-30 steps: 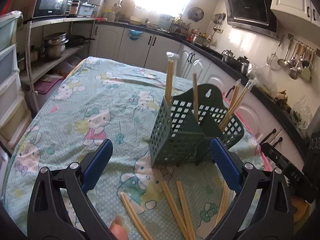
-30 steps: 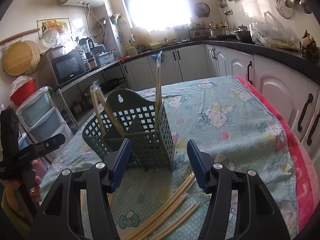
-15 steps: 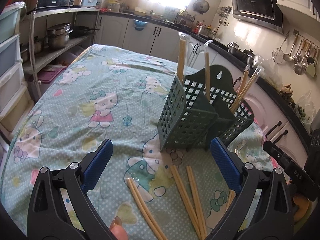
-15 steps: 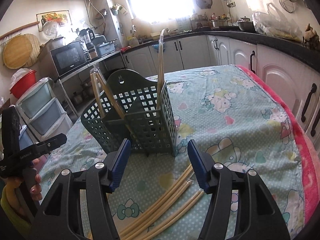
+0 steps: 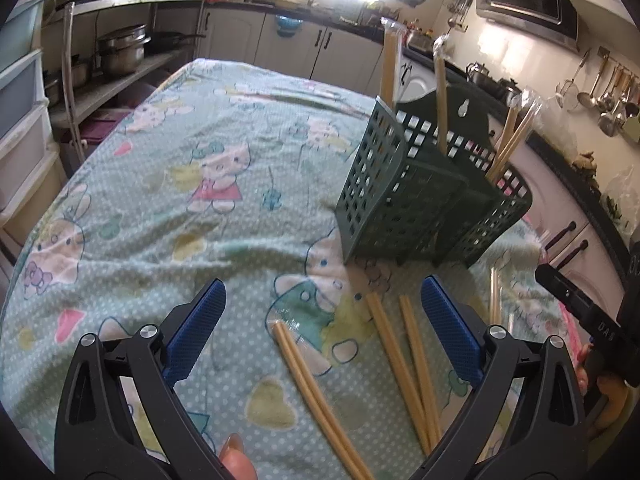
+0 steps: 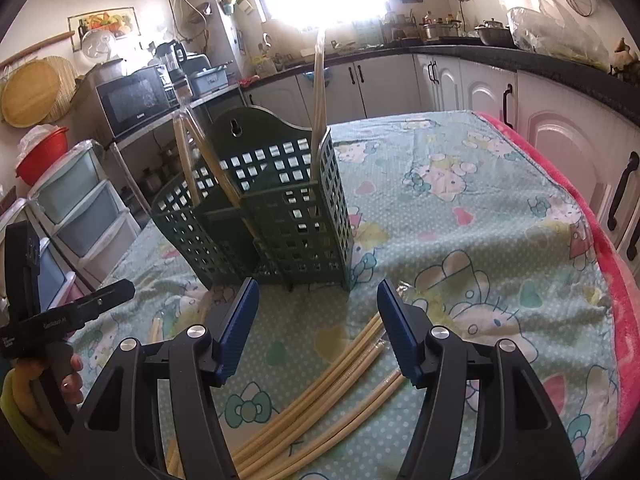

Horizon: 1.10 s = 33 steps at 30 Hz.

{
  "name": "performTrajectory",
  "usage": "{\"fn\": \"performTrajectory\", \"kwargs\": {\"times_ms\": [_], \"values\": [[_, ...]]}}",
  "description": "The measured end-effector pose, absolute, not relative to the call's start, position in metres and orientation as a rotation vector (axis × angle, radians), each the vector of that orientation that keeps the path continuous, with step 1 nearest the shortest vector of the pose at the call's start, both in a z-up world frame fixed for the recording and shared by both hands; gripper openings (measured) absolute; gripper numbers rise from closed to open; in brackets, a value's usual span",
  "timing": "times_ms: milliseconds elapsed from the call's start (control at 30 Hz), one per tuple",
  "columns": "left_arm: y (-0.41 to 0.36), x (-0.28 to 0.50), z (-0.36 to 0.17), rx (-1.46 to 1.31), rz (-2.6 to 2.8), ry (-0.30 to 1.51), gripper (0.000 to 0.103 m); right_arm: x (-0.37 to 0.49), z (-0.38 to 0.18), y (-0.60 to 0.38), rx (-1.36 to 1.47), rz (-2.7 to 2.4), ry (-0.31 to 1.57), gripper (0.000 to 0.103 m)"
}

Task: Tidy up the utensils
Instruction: 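Withdraw both tools from the caddy down toward the loose chopsticks, then close the left tool on a chopstick while the right tool closes on another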

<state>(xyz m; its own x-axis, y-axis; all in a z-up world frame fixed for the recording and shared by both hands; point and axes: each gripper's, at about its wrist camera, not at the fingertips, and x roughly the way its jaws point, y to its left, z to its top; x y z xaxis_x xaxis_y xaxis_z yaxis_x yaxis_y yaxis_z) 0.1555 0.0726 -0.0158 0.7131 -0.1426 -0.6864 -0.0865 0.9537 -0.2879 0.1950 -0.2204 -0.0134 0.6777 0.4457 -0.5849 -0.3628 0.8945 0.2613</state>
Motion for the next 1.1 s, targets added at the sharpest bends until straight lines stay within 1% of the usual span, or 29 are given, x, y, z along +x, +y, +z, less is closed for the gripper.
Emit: {"fn": "performTrajectory", "kwargs": {"times_ms": [267, 300, 333, 367, 500, 533, 633, 1033, 1100], "values": [[0.078, 0.153, -0.033, -0.321, -0.031, 0.845, 0.090, 0.201, -0.024, -0.220, 0.121, 0.432, 0.739, 0.059], [0.078, 0.153, -0.036, -0.326, -0.033, 0.855, 0.088, 0.202, -0.025, -0.220, 0.121, 0.429, 0.742, 0.059], [0.079, 0.152, -0.038, -0.335, -0.041, 0.861, 0.083, 0.203, -0.026, -0.221, 0.120, 0.427, 0.746, 0.059], [0.079, 0.152, -0.041, -0.346, -0.055, 0.871, 0.079, 0.204, -0.027, -0.221, 0.120, 0.423, 0.750, 0.059], [0.078, 0.153, -0.049, -0.365, -0.082, 0.902, 0.058, 0.209, -0.031, -0.224, 0.125, 0.407, 0.768, 0.059], [0.078, 0.154, -0.052, -0.373, -0.090, 0.913, 0.056, 0.210, -0.032, -0.224, 0.125, 0.403, 0.774, 0.059], [0.078, 0.157, -0.059, -0.392, -0.093, 0.941, 0.056, 0.215, -0.036, -0.227, 0.130, 0.387, 0.796, 0.059], [0.080, 0.170, -0.061, -0.408, -0.091, 0.947, 0.056, 0.252, -0.053, -0.235, 0.148, 0.350, 0.894, 0.059], [0.080, 0.171, -0.061, -0.399, -0.086, 0.946, 0.054, 0.261, -0.058, -0.236, 0.154, 0.331, 0.922, 0.059]]}}
